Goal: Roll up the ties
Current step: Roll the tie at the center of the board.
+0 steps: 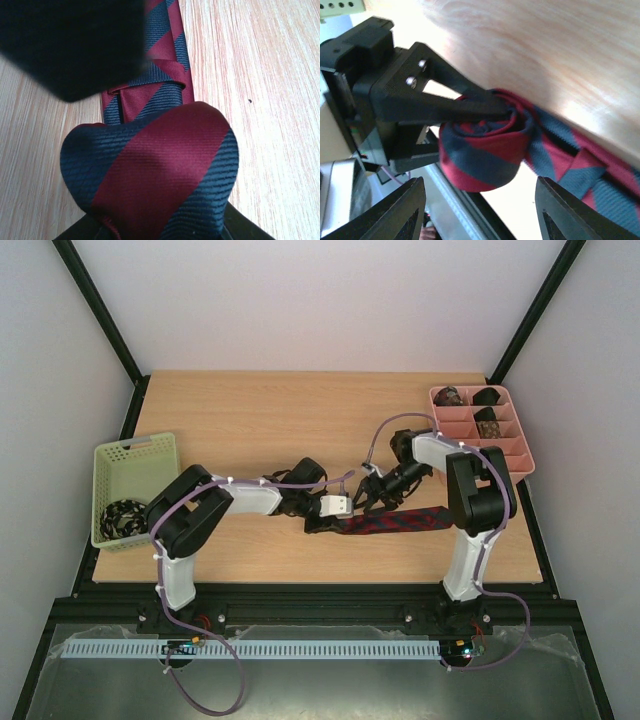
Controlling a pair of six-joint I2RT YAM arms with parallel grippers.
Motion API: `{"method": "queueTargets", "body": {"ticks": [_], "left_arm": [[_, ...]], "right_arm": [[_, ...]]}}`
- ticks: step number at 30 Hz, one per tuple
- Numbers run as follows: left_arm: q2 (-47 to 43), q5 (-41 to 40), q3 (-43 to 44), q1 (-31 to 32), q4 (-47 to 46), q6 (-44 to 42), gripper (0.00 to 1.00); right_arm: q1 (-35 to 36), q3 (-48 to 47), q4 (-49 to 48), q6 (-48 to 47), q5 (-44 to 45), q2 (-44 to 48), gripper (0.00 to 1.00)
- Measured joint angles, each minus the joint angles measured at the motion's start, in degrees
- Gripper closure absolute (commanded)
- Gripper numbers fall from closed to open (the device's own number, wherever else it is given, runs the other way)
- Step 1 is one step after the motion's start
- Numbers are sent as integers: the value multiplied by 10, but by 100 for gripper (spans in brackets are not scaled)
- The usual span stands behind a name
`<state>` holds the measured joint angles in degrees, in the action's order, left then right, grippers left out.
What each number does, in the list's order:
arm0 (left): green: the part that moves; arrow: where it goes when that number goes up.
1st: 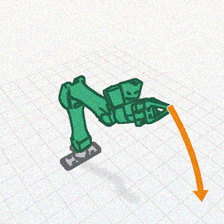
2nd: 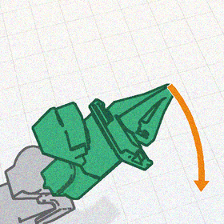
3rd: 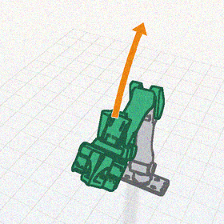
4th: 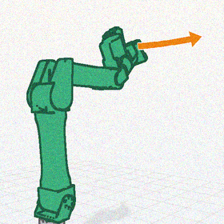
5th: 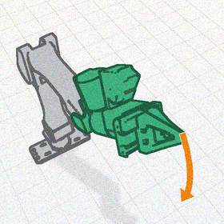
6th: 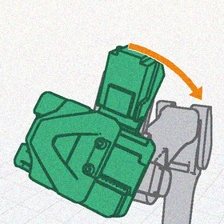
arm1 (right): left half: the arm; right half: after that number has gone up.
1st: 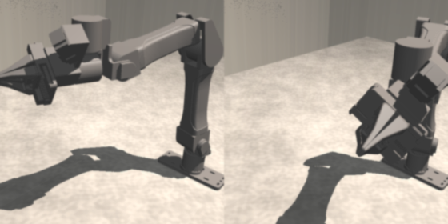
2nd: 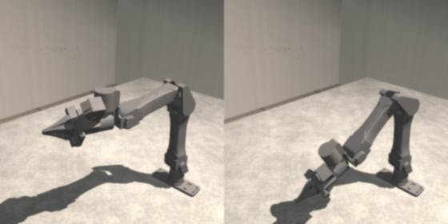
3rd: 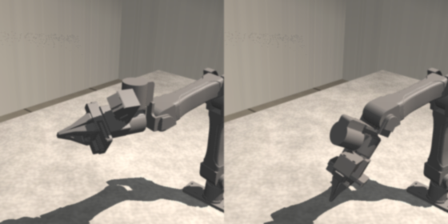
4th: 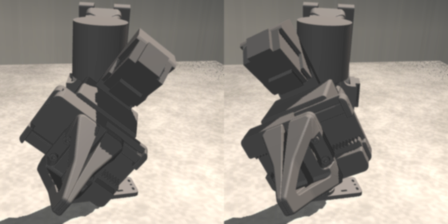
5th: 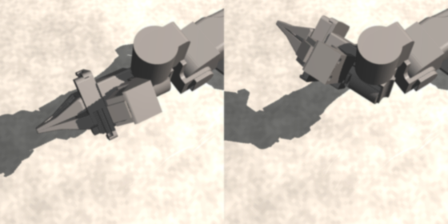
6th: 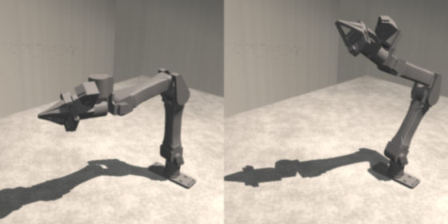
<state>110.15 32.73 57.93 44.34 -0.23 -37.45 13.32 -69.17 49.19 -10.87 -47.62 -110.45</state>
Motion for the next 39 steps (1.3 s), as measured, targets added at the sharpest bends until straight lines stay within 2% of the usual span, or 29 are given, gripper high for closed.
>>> {"method": "queueTargets", "body": {"ticks": [4,8,12,15,19,20,21,22,29,34,36,39], "left_arm": [[0,0,0,1,0,5,77],[0,-2,0,2,0,10,77],[0,-6,0,3,-1,19,74],[0,-10,0,4,-1,24,61],[0,-18,0,4,-1,36,32],[0,-20,-1,4,-1,36,23],[-1,-21,-2,3,-1,41,9],[-5,-26,-4,3,-2,52,2],[-80,-12,-23,-28,-29,119,1],[-198,-23,-99,-78,-158,245,1],[-208,-30,-103,-90,-171,284,1],[-177,-13,-87,-99,-173,316,1]], "right_arm": [[17,24,-13,12,-18,17,52],[42,23,-31,21,-17,9,77],[43,16,-39,35,0,-10,97],[40,15,-38,33,-4,-16,99],[37,17,-40,27,7,-18,99],[35,19,-40,25,9,-18,99],[31,21,-40,24,13,-19,99],[29,23,-41,23,21,-19,99],[7,38,-49,11,54,-34,99],[7,38,-51,7,55,-35,99],[7,42,-56,7,55,-34,99],[7,52,-65,8,49,-33,99]]}}
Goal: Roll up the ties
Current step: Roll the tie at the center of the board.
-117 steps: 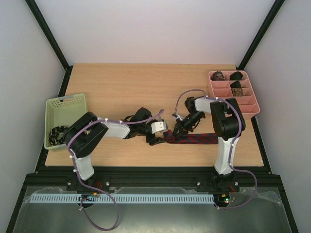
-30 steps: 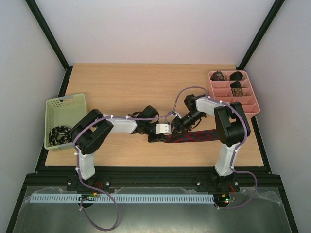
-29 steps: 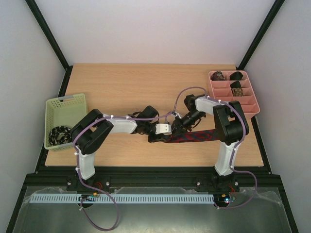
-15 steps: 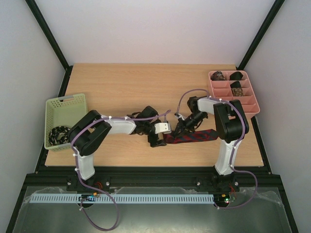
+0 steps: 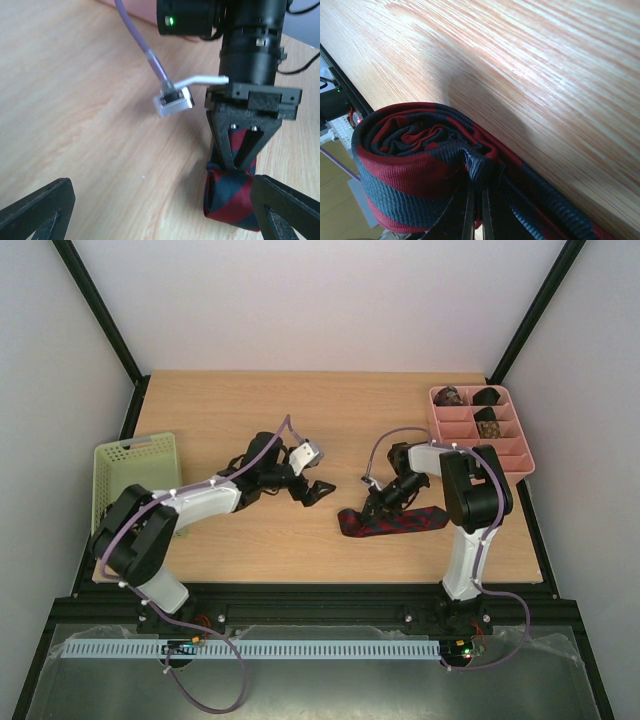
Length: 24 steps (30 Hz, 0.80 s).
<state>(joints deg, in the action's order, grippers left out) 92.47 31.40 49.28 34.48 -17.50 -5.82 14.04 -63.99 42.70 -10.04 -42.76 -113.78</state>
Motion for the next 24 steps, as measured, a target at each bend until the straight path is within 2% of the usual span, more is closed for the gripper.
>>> {"method": "queueTargets", "body": {"ticks": [11,19,24], "left_arm": [[92,6,-28,73,-61,46,8],[148,5,-30,70,-87,45,29],[176,2,-26,70,-105,26,51]], "right_arm": [[19,-23,-7,31,-15,-22,99],[30,-66,-20,51,-24,-47,99],[31,-72,-30,54,-22,-47,96]]}}
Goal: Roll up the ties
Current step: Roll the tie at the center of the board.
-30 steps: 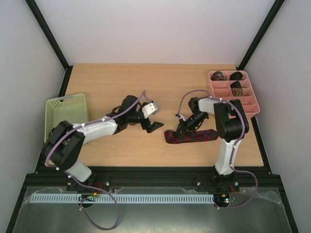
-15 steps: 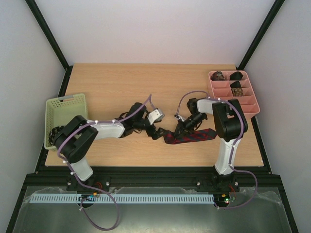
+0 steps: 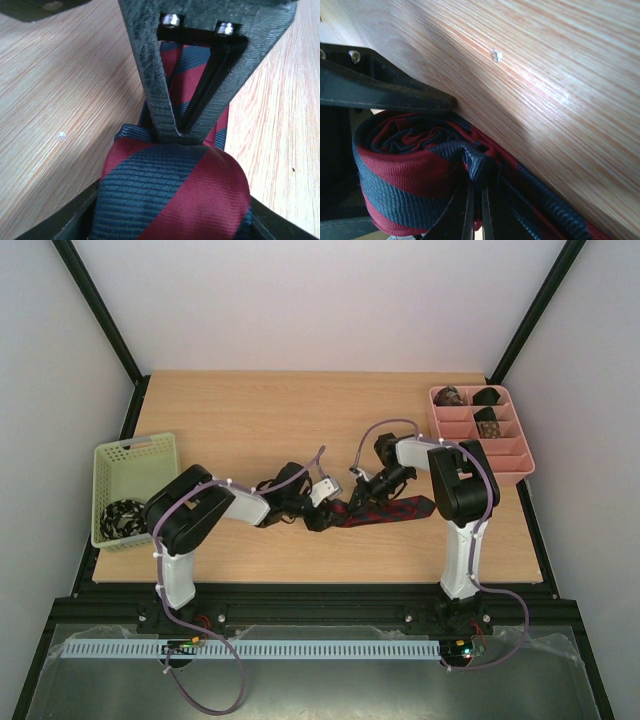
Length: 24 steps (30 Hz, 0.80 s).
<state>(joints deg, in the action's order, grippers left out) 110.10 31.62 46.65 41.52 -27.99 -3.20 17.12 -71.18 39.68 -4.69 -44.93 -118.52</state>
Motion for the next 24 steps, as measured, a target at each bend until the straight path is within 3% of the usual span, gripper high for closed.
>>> {"method": "queueTargets", "body": {"ticks": [6,15,18,24], "left_arm": [[5,-5,-9,3,-28,-33,73],[-6,-28,-29,12,-43,-121,80],[-7,-33,-29,14,-42,-147,80],[-9,-39,-31,17,-41,-178,82]], "right_arm": [[-5,-2,-2,-10,15,5,68],[-60,-42,75,-61,-5,5,40],[-62,-52,106,-71,-43,5,39],[-42,-37,143,-90,-75,6,67]]}}
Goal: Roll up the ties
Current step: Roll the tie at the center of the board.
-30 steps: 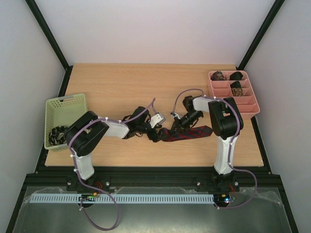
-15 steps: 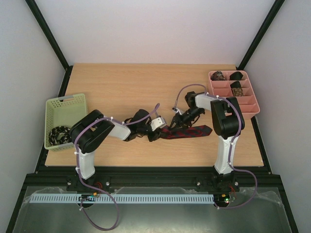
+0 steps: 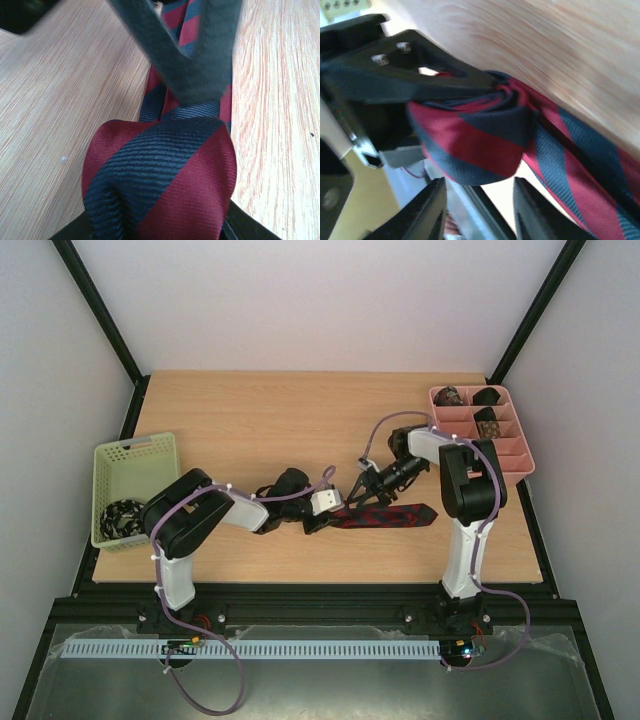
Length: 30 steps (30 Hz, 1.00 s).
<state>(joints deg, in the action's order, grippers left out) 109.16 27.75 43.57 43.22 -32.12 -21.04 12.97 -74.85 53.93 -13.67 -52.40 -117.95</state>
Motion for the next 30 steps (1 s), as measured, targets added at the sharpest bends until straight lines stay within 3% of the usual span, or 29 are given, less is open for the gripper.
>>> {"method": "queueTargets", "body": {"ticks": [5,11,23,26,30], "left_arm": [[0,6,5,-5,9,18,83],[-1,36,5,-18,17,29,81],[-14,100,94,-29,231,-185,79],[-13,103,101,-29,254,-203,80],[6,103,117,-26,280,-210,82]], "right_arm": [[-7,53,-22,22,39,0,66],[-21,52,-60,50,44,-13,61],[-28,57,-62,61,11,-26,59],[-27,58,-63,62,9,-26,58],[-26,60,-63,59,1,-24,48]]}}
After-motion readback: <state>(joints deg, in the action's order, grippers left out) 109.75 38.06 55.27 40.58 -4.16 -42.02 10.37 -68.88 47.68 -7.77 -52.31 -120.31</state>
